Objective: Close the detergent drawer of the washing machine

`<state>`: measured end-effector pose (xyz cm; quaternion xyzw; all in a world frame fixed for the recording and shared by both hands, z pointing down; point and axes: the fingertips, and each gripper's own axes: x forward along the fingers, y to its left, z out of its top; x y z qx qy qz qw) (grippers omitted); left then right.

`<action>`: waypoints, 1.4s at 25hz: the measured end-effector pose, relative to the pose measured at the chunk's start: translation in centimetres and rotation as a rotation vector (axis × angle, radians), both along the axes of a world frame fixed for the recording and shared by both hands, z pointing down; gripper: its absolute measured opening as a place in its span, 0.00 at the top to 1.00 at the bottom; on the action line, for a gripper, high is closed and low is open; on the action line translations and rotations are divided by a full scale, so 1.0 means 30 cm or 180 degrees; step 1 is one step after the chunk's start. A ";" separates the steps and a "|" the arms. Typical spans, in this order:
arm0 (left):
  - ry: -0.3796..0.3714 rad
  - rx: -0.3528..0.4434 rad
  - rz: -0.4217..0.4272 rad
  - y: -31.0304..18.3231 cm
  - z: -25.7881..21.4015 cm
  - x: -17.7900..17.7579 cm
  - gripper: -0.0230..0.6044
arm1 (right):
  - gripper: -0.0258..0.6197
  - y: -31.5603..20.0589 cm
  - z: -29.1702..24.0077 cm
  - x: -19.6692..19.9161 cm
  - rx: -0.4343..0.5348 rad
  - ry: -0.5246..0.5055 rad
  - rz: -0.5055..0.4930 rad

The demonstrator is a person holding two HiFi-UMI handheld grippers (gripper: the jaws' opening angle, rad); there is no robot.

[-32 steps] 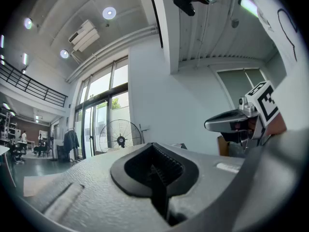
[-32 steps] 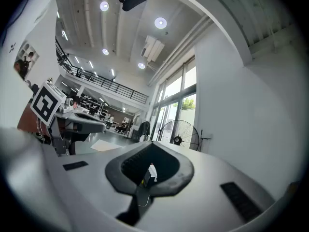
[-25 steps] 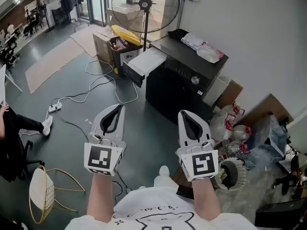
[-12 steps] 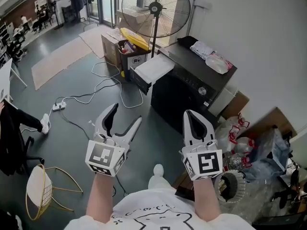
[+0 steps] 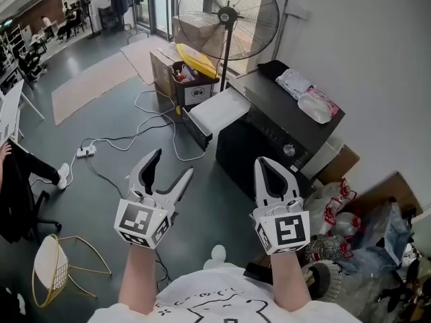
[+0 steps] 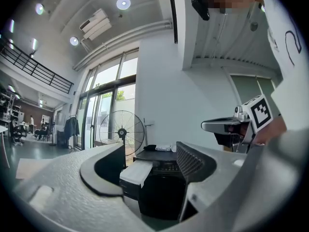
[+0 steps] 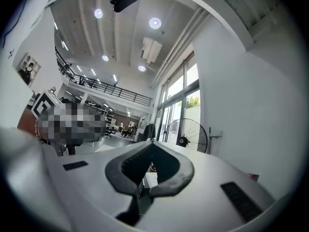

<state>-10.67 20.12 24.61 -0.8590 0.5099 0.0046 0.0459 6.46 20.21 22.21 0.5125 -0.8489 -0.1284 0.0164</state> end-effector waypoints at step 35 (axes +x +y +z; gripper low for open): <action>0.0547 -0.0672 -0.0253 -0.635 0.259 0.003 0.44 | 0.96 -0.595 0.177 0.084 -0.0413 -0.0046 -0.0191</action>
